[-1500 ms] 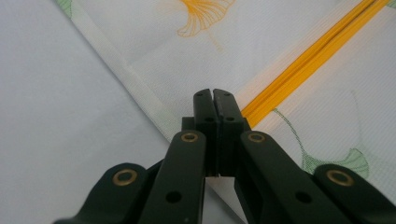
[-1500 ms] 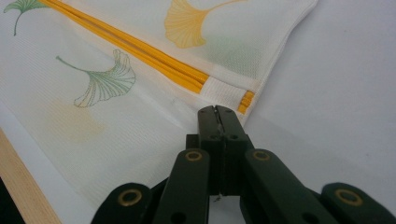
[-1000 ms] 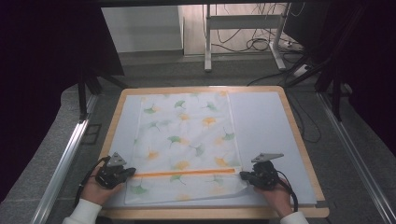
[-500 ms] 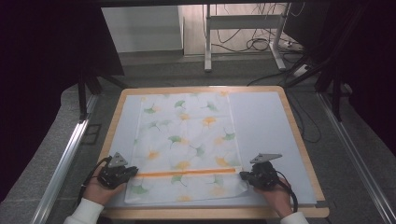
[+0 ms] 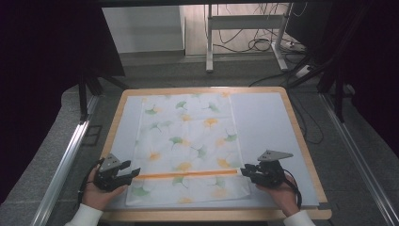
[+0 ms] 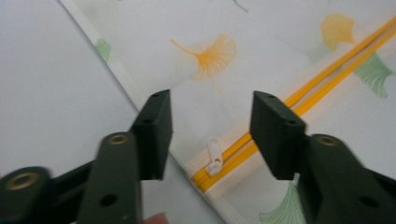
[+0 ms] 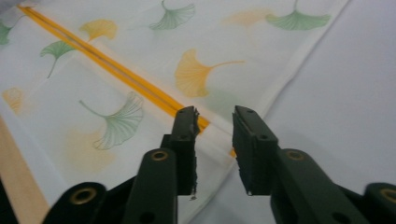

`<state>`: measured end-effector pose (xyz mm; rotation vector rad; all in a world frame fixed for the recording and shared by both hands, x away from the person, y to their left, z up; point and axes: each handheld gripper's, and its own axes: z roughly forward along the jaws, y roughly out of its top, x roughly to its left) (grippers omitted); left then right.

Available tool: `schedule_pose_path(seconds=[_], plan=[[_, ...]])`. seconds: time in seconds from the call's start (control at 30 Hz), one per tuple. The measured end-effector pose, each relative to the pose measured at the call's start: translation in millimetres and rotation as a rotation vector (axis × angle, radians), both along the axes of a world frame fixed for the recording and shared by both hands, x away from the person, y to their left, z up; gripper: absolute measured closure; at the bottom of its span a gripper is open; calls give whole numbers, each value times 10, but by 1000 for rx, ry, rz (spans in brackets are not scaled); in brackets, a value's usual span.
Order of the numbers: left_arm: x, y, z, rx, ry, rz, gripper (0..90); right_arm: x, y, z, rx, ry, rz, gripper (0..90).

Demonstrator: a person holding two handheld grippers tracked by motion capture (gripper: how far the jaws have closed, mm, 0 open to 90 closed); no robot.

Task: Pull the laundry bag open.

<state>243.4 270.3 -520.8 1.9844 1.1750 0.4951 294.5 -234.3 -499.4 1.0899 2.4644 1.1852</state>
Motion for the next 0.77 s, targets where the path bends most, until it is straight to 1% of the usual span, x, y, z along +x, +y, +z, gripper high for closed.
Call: schedule_pose_path(seconds=[0.07, 0.1, 0.17, 0.3, 0.33, 0.4, 0.47, 0.53, 0.6, 0.67, 0.77], plan=[[-1, 23, 7, -15, -13, 22, 374, 31, -48, 11, 6, -17, -15, 591], [-4, 35, 6, -17, -18, 30, 354, 47, -76, 19, 11, -18, -30, 569], [-13, 74, -3, -16, -24, 52, 329, 70, -152, 37, 27, -38, -50, 535], [-46, 162, -42, -22, -20, 81, 304, 100, -338, 68, 46, -73, -96, 496], [-55, 175, -46, -23, -19, 85, 300, 110, -384, 74, 50, -74, -111, 484], [-69, 193, -45, -25, -22, 91, 296, 129, -455, 78, 56, -79, -133, 475], [-80, 204, -45, -38, -22, 93, 293, 138, -523, 78, 54, -88, -160, 471], [-85, 204, -52, -36, -19, 92, 292, 146, -568, 78, 58, -98, -185, 458], [-91, 199, -57, -29, -22, 90, 289, 153, -580, 76, 58, -105, -194, 447], [-99, 201, -61, -26, -26, 92, 284, 159, -567, 67, 54, -104, -191, 436], [-101, 210, -69, -23, -29, 98, 278, 162, -532, 54, 37, -101, -175, 416]])
